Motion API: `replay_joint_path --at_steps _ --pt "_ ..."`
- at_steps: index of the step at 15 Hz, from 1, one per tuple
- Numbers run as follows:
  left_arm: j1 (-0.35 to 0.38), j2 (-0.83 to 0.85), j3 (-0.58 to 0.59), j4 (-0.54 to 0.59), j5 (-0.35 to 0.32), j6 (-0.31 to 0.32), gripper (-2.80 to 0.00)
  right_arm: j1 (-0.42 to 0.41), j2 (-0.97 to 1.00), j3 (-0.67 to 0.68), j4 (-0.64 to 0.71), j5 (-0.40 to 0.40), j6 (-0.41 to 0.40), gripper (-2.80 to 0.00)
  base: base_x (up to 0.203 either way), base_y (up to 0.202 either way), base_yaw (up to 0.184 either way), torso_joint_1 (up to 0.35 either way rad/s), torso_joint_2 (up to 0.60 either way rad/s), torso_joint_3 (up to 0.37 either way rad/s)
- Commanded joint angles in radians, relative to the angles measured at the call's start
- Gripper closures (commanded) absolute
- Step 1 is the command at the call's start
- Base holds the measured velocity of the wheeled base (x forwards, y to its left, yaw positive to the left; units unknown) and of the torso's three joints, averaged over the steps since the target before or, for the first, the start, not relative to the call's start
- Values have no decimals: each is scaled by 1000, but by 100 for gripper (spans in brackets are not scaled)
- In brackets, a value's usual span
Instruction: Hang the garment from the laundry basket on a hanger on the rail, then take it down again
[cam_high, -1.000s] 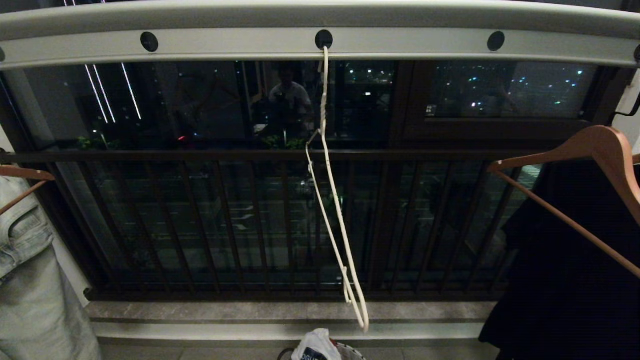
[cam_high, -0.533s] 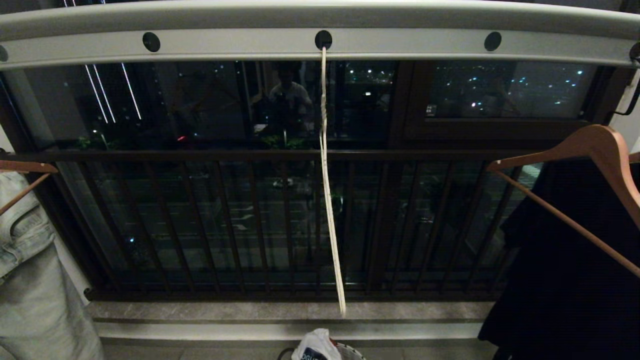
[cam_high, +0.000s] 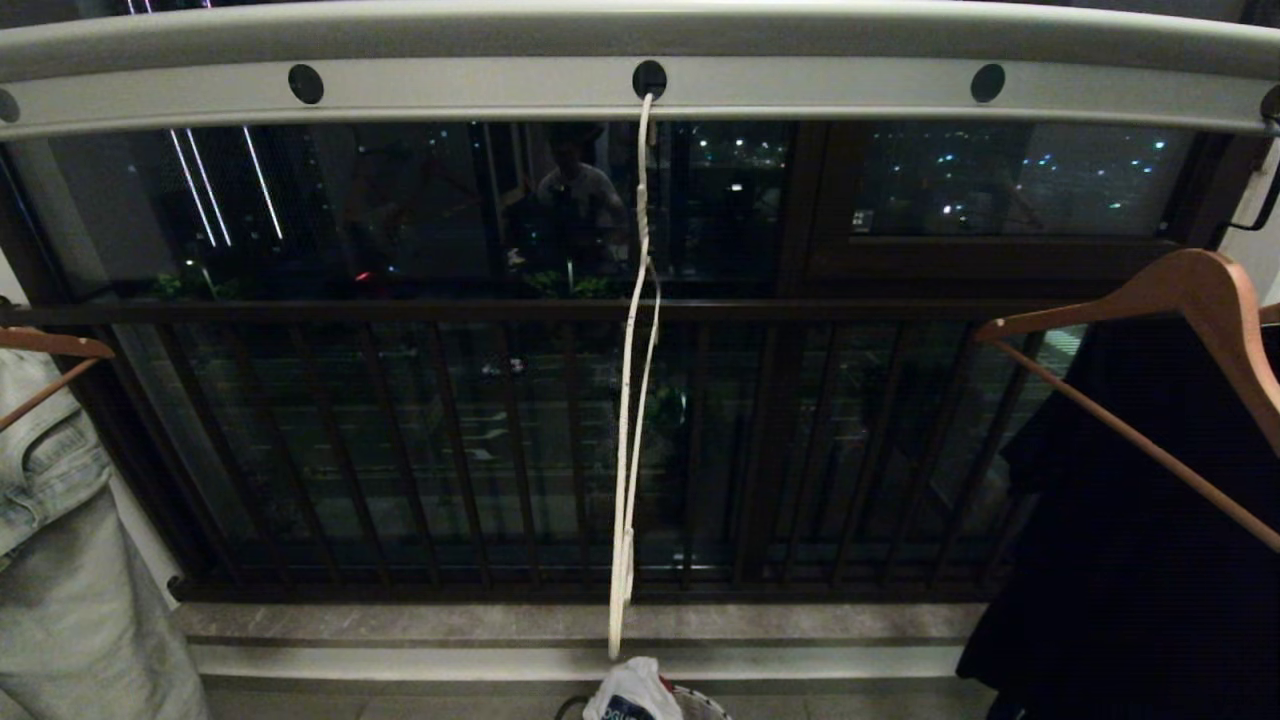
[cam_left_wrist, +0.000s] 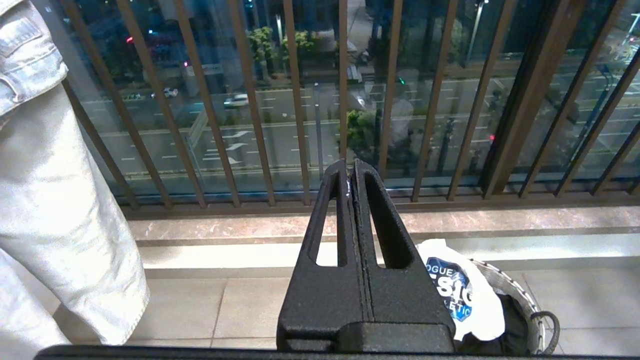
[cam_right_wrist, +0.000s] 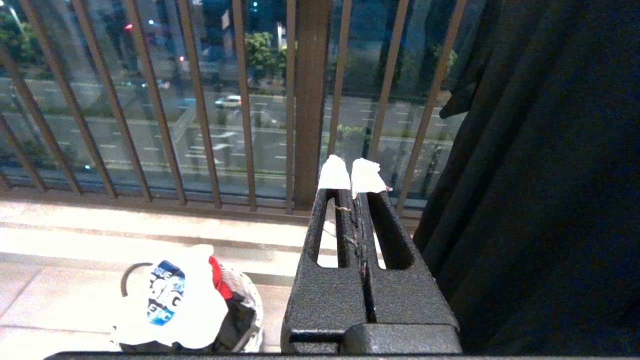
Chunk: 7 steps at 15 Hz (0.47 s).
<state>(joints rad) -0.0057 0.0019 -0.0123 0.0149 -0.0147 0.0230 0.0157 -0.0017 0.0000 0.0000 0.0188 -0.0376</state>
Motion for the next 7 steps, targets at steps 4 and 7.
replay_joint_path --at_steps 4,7 --pt "0 0 0 0 0 0 0 0 0 2 0 -10 6 0 0 0 0 0 0 0" --pt "0 0 0 0 -1 1 0 0 0 2 0 -10 7 0 0 0 0 0 0 0"
